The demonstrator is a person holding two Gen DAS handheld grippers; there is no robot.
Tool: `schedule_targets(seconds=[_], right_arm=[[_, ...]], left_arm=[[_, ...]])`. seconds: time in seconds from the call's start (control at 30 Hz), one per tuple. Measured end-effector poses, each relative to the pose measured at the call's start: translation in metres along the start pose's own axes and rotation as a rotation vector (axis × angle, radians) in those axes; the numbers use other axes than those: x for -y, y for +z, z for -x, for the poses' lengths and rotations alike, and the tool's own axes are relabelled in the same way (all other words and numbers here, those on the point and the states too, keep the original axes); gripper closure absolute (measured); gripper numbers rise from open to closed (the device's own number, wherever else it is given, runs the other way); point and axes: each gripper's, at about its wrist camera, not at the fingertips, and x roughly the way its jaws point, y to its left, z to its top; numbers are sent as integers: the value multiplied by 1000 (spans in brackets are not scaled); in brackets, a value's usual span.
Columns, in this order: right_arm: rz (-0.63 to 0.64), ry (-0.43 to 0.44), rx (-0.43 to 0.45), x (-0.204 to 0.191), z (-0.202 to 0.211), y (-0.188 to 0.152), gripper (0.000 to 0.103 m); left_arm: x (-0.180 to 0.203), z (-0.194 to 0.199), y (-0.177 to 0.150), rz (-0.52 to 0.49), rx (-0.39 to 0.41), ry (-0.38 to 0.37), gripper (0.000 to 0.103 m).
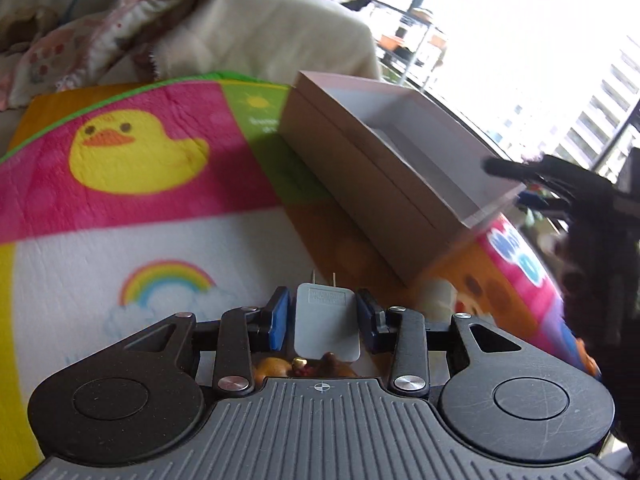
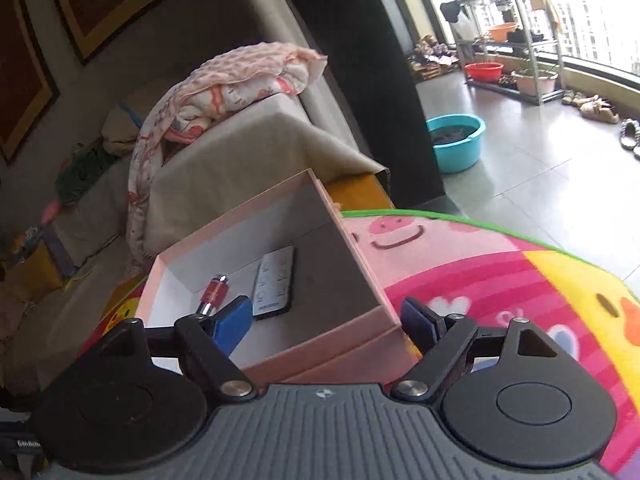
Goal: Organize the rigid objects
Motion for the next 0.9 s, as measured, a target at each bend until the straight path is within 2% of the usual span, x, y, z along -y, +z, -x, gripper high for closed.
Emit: schedule_targets(seconds=[0.07,0.2,0.27,0.37,0.43,0.5,0.57,0.63,0.67,0.73,0.83,0.87,0.9], right_arm=[[46,-24,0,-23,-5,-5,17],[98,105,-73,-51,-8,-15,18],[147,118,-67,-64,-2,-20,18],[245,91,-38,-80,18,-29,18],[317,120,-39,-90,36,-39,8],[394,214,-99,-102,51,-55,2],[465,302,-183,-117,58,-77,2],[549,330,-242,-133,60,-102,3],[593,305,-247,-139,59,-113,4],[688,206,-201,-147,57,-129,8],[708,50,-110,-143,58,-132,10],[712,13,-84,-141,61,-130,11],[710,12,-72,-138,68,-128,11]], left_arm=[[2,5,-7,10,-1,-19,63],[0,21,-17,65,42,-50,66],[-3,41,-21,97,97,-55,67],[-11,77,-34,145,185,-2,67],[-15,98,-49,170,217,53,67],[-21,112,-67,220,230,97,67],[-26,124,-88,287,247,135,67],[-30,136,-107,349,281,159,67],[-32,143,-116,382,303,162,67],[-35,150,-130,441,334,143,67],[-36,135,-140,496,301,88,67],[-34,126,-140,504,287,73,66],[-29,116,-139,501,281,57,63]])
